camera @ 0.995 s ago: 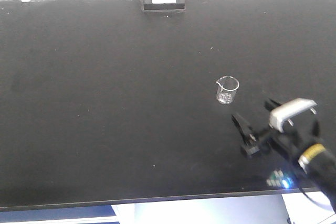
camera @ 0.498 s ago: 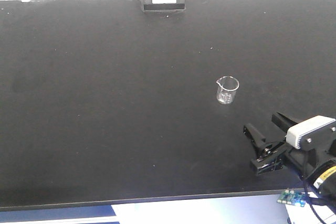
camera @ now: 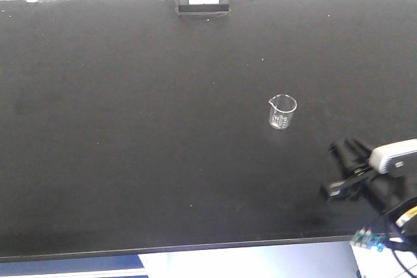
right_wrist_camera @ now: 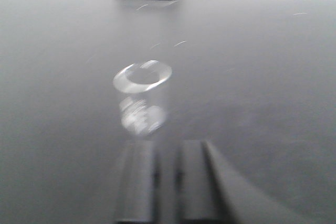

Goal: Grab beaker and place in storage area

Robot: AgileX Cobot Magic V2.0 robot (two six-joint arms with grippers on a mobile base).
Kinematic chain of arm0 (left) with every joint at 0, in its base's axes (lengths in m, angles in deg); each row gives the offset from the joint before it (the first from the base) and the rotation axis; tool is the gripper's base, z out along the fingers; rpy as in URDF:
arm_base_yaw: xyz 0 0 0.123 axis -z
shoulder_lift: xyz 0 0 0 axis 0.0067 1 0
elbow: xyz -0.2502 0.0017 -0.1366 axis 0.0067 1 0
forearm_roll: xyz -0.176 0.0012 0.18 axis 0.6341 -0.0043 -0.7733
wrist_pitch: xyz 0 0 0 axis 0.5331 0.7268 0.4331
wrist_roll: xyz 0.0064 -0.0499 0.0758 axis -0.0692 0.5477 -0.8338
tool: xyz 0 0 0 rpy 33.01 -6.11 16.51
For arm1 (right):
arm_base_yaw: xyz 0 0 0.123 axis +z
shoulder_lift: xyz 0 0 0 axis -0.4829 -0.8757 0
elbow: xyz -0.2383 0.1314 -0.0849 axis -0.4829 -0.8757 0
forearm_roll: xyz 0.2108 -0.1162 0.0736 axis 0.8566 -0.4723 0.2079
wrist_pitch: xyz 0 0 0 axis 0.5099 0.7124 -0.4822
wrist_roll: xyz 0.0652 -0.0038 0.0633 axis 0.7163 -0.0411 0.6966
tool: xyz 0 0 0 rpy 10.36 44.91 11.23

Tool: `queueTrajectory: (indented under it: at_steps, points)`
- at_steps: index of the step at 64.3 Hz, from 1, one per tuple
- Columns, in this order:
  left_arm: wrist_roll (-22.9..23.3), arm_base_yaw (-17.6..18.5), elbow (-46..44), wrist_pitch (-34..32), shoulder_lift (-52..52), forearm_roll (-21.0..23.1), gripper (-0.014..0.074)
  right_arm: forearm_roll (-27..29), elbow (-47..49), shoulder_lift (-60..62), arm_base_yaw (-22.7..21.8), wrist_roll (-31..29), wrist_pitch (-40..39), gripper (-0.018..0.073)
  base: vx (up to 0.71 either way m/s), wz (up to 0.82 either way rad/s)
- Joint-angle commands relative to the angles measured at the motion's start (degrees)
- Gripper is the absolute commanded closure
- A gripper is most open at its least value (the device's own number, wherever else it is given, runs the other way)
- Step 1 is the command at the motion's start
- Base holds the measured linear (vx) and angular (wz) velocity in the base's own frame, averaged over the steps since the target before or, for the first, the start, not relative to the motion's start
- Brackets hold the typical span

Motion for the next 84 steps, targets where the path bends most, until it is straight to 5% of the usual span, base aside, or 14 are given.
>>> queueTrajectory:
  at_steps: [1,11,27,38,48,61,84]
  points:
    - [0.42,0.01,-1.17,-5.23,-0.33,0.55,0.0603,7.60,-1.42,6.03,-0.19,-0.37,-11.53,0.0562,0.00,0.00]
    - [0.42,0.01,-1.17,-5.23,-0.33,0.55,0.0603,18.29,-1.42,17.22,-0.82,-5.19,-2.60,0.0571,0.00,0.00]
    - [0.42,0.01,-1.17,-5.23,-0.33,0.55,0.0603,18.67,-1.42,38.63,-7.68,-13.98,24.89,0.0570,0.00,0.00]
    - [0.42,0.01,-1.17,-5.23,-0.33,0.55,0.0603,23.91,-1.42,52.82,-7.65,-20.47,38.63,0.0568,0.00,0.00]
    - [0.42,0.01,-1.17,-5.23,-0.33,0.55,0.0603,26.03,-1.42,61.95,-7.65,-30.30,46.48,0.0568,0.00,0.00]
    - [0.42,0.01,-1.17,-5.23,-0.33,0.55,0.0603,34.00,-1.54,70.83,-7.65,-32.87,58.24,0.0567,0.00,0.00]
    - [0.42,0.01,-1.17,-5.23,-0.33,0.55,0.0603,33.97,-1.56,82.59,-7.61,-36.20,70.78,0.0565,0.00,0.00]
